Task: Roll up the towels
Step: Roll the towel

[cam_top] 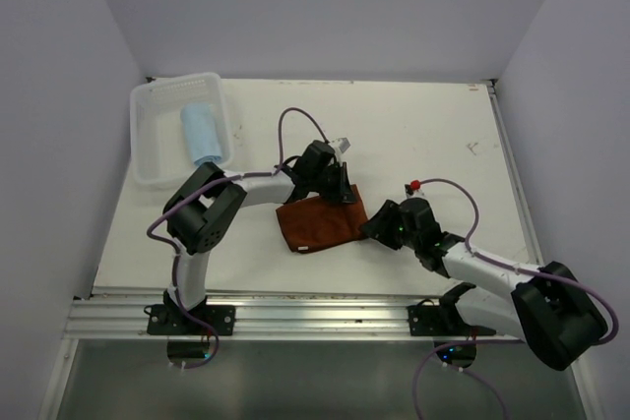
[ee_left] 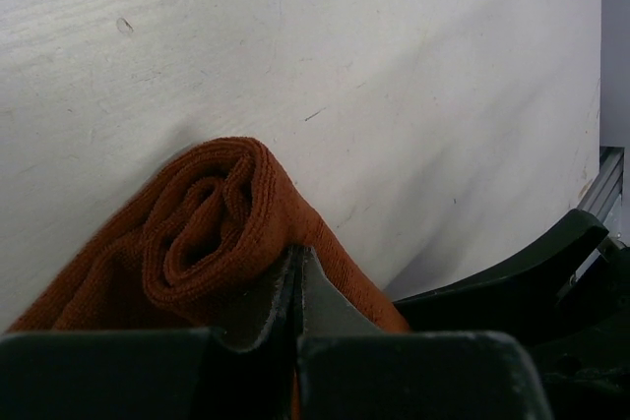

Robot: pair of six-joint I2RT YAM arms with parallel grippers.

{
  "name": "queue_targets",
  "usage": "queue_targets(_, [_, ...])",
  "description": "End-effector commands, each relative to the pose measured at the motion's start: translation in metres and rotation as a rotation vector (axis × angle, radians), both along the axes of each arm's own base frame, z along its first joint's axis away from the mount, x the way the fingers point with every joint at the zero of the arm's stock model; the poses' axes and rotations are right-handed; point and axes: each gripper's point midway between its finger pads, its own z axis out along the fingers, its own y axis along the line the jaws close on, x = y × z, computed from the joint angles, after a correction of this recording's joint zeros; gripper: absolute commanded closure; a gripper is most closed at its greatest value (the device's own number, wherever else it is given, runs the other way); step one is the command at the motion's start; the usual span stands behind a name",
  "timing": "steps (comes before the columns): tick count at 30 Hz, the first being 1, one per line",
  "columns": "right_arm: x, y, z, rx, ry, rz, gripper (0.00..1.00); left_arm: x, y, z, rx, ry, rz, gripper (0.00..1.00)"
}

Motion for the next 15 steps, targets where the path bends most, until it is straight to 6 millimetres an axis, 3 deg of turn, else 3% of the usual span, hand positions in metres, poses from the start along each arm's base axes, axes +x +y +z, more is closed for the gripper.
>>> queue_targets(1, [0.004,0.008,0.004,0.044,-0.025,0.018,0.53,0.008,0.001,0.02,-0.028,-0.055,0.016,1.0])
queue_targets(6, [0.006,0.01,0.005,0.047,-0.037,0.028,0.73,0.009,0.002,0.023,-0.03,-0.06,0.017,1.0])
queue_targets(9, [0.008,0.007,0.008,0.025,-0.052,0.028,0.8,0.01,0.001,0.025,-0.035,-0.063,0.019,1.0])
queue_targets(15, [0.012,-0.016,0.023,-0.147,-0.116,0.043,0.94,0.021,0.001,0.043,-0.067,-0.081,0.036,1.0])
